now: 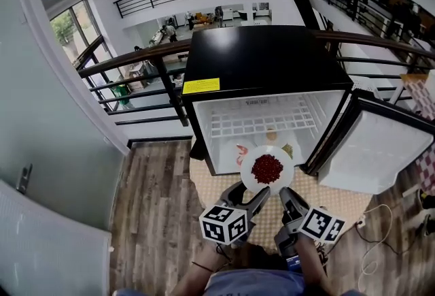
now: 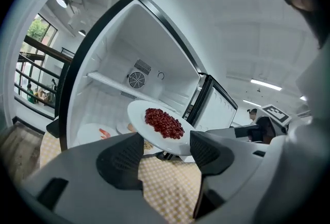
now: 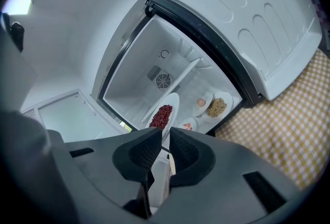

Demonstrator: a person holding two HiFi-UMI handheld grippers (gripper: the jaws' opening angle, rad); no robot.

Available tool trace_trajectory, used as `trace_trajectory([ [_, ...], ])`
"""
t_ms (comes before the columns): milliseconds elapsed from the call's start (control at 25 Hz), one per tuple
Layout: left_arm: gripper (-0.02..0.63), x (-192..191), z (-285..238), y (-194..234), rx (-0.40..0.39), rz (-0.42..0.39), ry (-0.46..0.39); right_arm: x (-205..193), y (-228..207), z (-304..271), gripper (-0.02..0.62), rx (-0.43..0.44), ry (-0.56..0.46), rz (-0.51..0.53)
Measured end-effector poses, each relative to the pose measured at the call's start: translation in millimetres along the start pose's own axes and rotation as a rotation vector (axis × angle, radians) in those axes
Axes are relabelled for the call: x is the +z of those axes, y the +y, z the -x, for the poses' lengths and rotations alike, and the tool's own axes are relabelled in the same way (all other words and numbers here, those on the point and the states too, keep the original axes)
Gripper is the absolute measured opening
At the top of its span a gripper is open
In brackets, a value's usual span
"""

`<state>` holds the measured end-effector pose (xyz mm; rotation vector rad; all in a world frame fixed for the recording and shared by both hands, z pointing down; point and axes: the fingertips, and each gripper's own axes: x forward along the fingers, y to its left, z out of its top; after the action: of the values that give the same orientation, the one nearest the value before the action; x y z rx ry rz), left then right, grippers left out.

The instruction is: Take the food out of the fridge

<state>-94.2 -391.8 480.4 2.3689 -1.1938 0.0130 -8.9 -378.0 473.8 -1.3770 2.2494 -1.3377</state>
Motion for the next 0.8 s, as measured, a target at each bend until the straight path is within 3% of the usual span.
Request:
trace_trajectory([
  [800, 0.290, -52.8, 111.6, -42.5, -0.010, -0.030, 0.014, -97.2, 31.3, 83.6, 0.057, -0.009, -0.008, -0.009],
])
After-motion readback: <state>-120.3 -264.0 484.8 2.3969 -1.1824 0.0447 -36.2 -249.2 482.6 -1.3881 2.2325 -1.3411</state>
